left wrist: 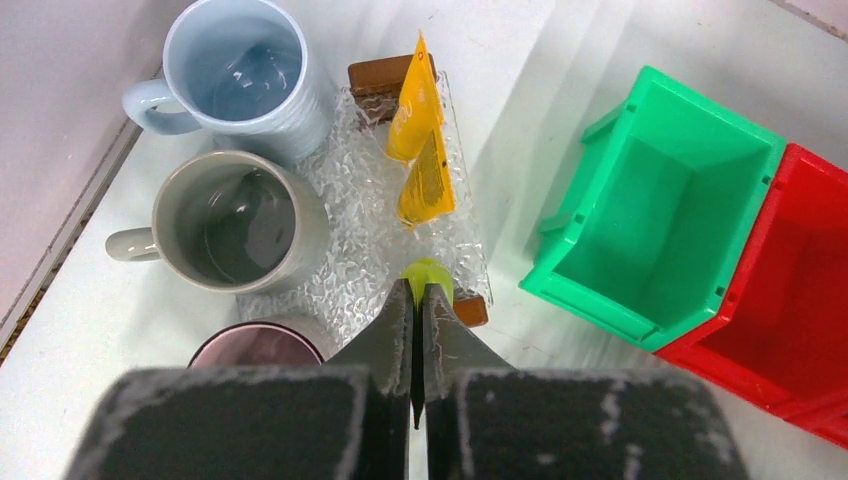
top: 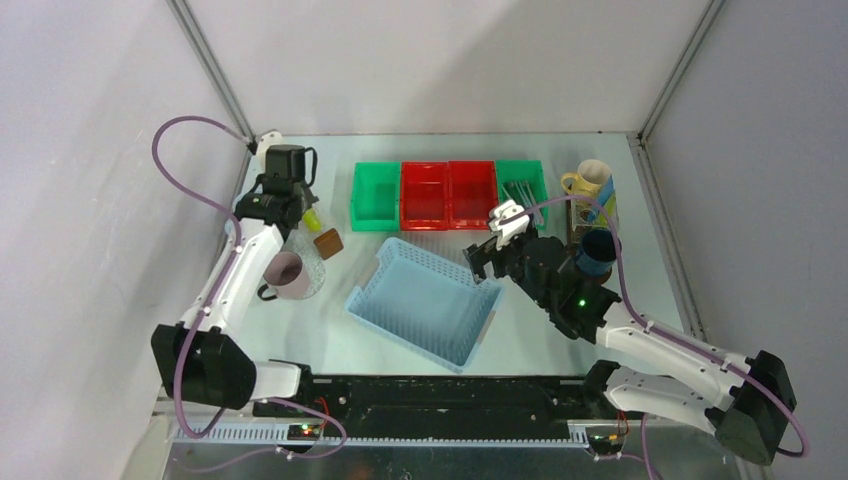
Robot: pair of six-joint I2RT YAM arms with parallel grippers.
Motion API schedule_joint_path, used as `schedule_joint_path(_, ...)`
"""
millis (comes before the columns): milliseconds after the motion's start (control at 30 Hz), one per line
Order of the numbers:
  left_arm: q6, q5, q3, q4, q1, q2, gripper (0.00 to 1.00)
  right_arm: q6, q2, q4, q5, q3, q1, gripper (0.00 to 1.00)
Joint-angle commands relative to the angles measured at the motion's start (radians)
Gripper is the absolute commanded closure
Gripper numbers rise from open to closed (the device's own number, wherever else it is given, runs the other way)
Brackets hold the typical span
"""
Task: Prepare toiletry sets of a toothbrush and toothpaste on the tray
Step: Pick up the toothpaste from the storage box, then place the toothpaste in the toothpaste holder.
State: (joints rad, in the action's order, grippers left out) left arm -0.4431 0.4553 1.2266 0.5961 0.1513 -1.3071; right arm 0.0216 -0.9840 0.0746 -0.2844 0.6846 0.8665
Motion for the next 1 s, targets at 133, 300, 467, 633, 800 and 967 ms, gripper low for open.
schedule_joint_path(133,0.012,0.022,-0.023,-0.104,-0.031,-0.044,1.0,-0.017,0.033,-0.006,-0.017,-0.012,-0.006,0.01)
schedule_joint_path(300,0.01,0.008,-0.032,-0.131,-0.036,-0.065,1.0,-0.017,0.034,-0.016,-0.021,-0.015,-0.008,0.01)
schedule_joint_path(467,0.011,-0.001,-0.029,-0.135,-0.037,-0.082,1.0,-0.016,0.039,-0.021,-0.024,-0.014,-0.01,0.01)
schedule_joint_path(633,0.012,-0.015,-0.014,-0.119,-0.037,-0.079,1.0,-0.014,0.042,-0.027,-0.025,-0.014,-0.014,0.01)
schedule_joint_path(800,0.008,-0.039,-0.008,-0.114,-0.035,-0.051,1.0,-0.015,0.04,-0.026,-0.022,-0.016,-0.016,0.0)
schedule_joint_path(967,0.01,-0.047,0.021,-0.095,-0.034,-0.039,1.0,-0.015,0.041,-0.025,-0.015,-0.016,-0.016,0.01)
